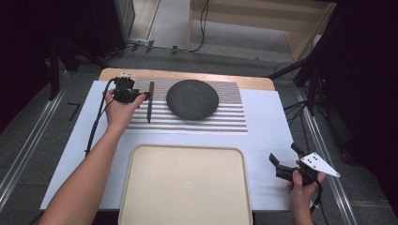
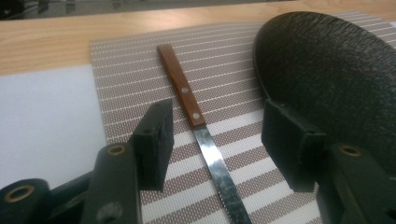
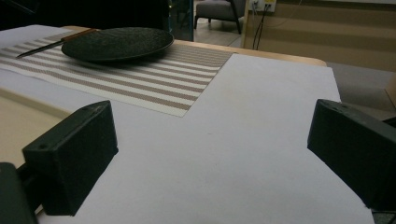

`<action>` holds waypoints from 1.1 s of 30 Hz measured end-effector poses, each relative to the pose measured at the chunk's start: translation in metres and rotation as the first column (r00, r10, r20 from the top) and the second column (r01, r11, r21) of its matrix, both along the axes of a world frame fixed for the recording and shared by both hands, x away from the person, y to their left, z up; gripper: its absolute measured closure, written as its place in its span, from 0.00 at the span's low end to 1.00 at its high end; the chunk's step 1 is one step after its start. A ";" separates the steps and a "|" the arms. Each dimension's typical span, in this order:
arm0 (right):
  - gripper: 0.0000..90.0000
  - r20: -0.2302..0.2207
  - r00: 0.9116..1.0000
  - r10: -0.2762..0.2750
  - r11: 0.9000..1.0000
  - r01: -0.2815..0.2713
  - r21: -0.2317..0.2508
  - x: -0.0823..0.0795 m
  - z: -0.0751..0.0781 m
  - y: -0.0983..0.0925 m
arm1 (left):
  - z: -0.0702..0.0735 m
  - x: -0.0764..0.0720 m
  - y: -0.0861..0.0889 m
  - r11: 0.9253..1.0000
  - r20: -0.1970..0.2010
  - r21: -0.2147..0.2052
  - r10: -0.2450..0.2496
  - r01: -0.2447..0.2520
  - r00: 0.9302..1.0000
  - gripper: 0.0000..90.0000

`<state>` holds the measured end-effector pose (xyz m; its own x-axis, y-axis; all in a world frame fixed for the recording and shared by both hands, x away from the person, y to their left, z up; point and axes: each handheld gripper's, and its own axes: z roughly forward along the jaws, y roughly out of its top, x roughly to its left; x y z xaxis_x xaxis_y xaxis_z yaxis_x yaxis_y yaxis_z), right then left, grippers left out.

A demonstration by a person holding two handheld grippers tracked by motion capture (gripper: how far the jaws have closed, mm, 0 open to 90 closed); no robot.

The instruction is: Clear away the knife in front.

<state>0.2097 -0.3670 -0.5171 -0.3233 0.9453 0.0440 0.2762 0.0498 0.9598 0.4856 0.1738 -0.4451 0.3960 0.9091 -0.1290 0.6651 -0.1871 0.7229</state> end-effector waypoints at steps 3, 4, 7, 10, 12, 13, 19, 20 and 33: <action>0.00 0.000 1.000 0.000 1.000 0.000 0.000 0.000 0.000 0.000 | -0.004 0.009 -0.005 0.998 -0.030 0.043 0.045 -0.044 0.999 0.54; 0.00 -0.001 1.000 0.000 1.000 0.000 0.000 0.000 0.000 0.000 | -0.005 0.012 -0.005 0.998 -0.045 0.041 0.043 -0.041 0.998 0.54; 0.01 -0.001 1.000 0.000 1.000 0.000 0.000 0.000 0.000 0.000 | -0.006 0.017 -0.008 0.998 -0.064 0.039 0.044 -0.041 0.997 0.54; 0.06 -0.002 1.000 -0.008 1.000 0.008 -0.002 0.000 0.000 0.000 | -0.008 0.023 -0.010 0.999 -0.094 0.035 0.034 -0.031 0.995 0.57; 0.06 -0.001 1.000 -0.007 1.000 0.007 -0.004 0.001 0.000 0.000 | -0.010 0.026 -0.013 0.999 -0.105 0.046 0.026 -0.021 0.994 0.59; 0.06 -0.001 1.000 -0.007 1.000 0.007 -0.003 0.001 0.000 0.000 | -0.010 0.028 -0.014 0.999 -0.111 0.047 0.027 -0.021 0.993 0.59; 0.06 0.004 1.000 0.011 1.000 -0.011 0.002 0.001 0.000 -0.001 | -0.016 0.036 -0.023 0.997 -0.155 0.075 0.035 -0.023 0.987 0.62; 0.06 0.009 0.999 0.036 0.999 -0.036 0.004 0.000 0.000 -0.001 | -0.017 0.038 -0.024 0.996 -0.161 0.083 0.035 -0.022 0.986 0.62; 0.00 -0.026 0.995 0.099 0.993 -0.100 -0.058 0.005 -0.001 0.007 | -0.033 0.051 -0.034 0.986 -0.205 0.149 0.108 -0.078 0.973 0.71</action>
<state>0.2147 -0.3596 -0.5185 -0.4154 0.9096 -0.0029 0.2892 0.1350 0.9477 0.5371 0.1399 -0.4782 0.2866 0.9555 -0.0701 0.8190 -0.2064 0.5354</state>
